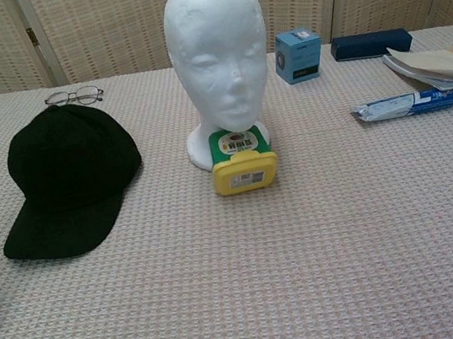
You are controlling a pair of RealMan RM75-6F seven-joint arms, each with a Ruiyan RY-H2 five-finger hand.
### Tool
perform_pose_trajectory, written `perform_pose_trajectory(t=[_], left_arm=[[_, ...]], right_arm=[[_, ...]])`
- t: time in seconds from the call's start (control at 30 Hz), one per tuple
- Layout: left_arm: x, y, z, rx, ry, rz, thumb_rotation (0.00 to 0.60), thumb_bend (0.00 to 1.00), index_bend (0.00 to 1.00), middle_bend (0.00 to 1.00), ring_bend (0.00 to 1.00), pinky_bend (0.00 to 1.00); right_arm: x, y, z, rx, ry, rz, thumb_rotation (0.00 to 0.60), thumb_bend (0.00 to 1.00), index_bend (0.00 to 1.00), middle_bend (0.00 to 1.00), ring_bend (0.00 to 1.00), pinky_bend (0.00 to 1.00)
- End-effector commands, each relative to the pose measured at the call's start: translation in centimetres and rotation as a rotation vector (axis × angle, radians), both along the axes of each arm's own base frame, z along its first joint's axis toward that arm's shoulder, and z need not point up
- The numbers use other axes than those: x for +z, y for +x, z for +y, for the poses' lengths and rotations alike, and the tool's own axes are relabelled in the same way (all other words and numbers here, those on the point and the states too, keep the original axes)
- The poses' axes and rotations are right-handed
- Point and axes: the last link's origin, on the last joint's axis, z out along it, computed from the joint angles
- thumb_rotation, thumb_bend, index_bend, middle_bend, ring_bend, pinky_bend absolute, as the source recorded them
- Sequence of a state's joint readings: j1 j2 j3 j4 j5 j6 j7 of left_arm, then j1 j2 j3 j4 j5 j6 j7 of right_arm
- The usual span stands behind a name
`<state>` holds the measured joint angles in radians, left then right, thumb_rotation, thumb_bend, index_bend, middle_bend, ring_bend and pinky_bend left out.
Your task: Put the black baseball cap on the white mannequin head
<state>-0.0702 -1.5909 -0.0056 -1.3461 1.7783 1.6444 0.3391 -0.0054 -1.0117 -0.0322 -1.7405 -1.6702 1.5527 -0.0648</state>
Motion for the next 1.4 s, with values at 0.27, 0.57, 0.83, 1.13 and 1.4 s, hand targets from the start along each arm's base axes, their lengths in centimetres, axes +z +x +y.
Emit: perform_pose_trajectory(t=[0.27,0.57,0.83,1.13,1.4], left_arm=[[-4.3,0.7,1.8,-0.032,0.007,0.004,0.6,0.16,0.27,0.39,0.29,0.44],[-5.7,0.7,2.7,-0.004,0.004,0.008,0.6,0.16,0.3,0.4,0.29,0.44],[-6.5,0.6,3.3,0.023,-0.036,0.013,0.6,0.17,0.3,0.41,0.3,0.44],[-7.1,0.2,4.3,0.041,-0.06,0.033,0.6,0.27,0.28,0.41,0.3,0.44],[-7.3,-0.2,4.8,0.052,-0.06,0.044,0.6,0.31,0.27,0.41,0.29,0.44]], right_arm=[[0.3,0.0,0.3,0.007,-0.007,-0.005,0.6,0.29,0.0,0.0,0.0,0.0],[0.4,0.0,0.3,0.007,-0.011,-0.006,0.6,0.29,0.0,0.0,0.0,0.0],[0.5,-0.1,0.2,0.003,-0.018,-0.008,0.6,0.29,0.0,0.0,0.0,0.0],[0.6,-0.2,0.2,-0.003,-0.028,-0.006,0.6,0.29,0.0,0.0,0.0,0.0],[0.4,-0.2,-0.1,-0.012,-0.027,-0.001,0.6,0.29,0.0,0.0,0.0,0.0]])
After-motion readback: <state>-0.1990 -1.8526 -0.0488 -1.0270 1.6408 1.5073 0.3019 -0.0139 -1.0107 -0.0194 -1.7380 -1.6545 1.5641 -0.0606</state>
